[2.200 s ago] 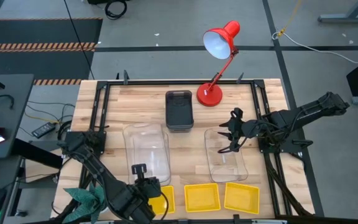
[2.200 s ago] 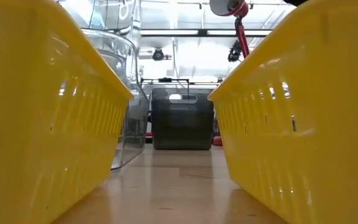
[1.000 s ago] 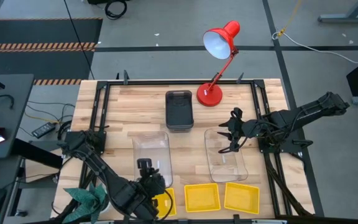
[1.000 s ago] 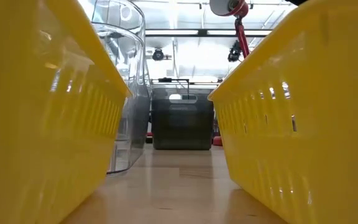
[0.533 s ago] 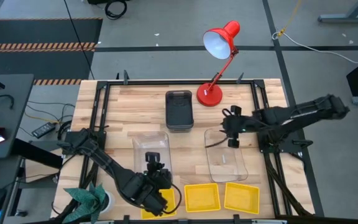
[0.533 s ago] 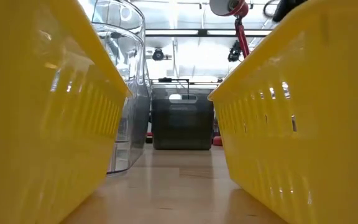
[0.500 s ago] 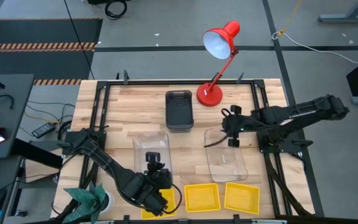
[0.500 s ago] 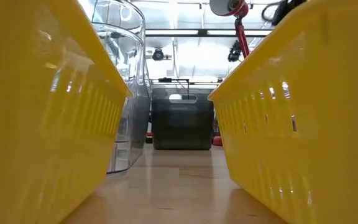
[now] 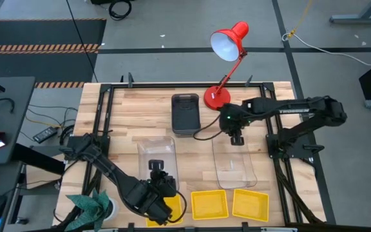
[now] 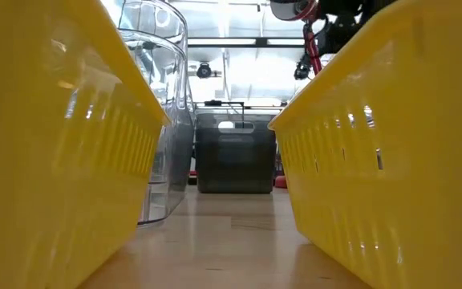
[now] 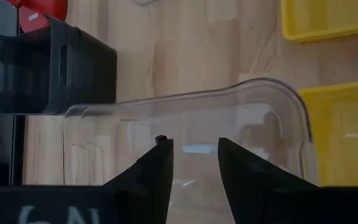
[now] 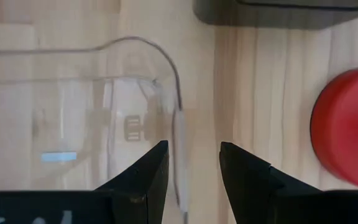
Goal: Stack baskets by color
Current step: Stack the right transparent bin on top of the left transparent bins
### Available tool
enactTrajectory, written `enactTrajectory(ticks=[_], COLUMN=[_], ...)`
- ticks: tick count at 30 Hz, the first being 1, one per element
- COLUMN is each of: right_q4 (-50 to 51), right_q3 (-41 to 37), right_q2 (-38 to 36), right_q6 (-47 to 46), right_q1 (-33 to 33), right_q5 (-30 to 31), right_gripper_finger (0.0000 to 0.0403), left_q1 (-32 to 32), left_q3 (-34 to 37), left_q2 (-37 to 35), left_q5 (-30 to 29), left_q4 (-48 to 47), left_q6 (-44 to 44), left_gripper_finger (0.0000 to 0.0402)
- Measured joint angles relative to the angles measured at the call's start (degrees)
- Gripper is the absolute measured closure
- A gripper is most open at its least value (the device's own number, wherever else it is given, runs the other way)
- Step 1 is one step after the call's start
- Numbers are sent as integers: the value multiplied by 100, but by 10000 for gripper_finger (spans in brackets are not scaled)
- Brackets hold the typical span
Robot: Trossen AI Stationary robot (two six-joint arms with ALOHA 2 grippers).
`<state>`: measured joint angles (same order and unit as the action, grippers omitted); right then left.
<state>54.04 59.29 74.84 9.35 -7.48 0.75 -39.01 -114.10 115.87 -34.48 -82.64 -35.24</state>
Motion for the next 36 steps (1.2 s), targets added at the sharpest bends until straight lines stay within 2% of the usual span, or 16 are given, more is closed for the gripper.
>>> enactTrajectory(ticks=[18, 25, 31, 36], right_q4=[137, 142, 159, 221], right_q3=[15, 15, 15, 15], right_q2=[1406, 1874, 1970, 1741], right_q6=[238, 238, 299, 458], right_q1=[-92, -92, -96, -115], right_q5=[-41, -4, 83, 69], right_gripper_finger=[263, 311, 389, 394], left_q1=[-48, -40, -40, -25], left_q3=[-2, -2, -2, -2], left_q2=[0, 0, 0, 0], left_q5=[7, 7, 7, 7], left_q4=[-31, -29, -27, -19], left_q6=[-18, -20, -20, -20], left_gripper_finger=[269, 269, 269, 269])
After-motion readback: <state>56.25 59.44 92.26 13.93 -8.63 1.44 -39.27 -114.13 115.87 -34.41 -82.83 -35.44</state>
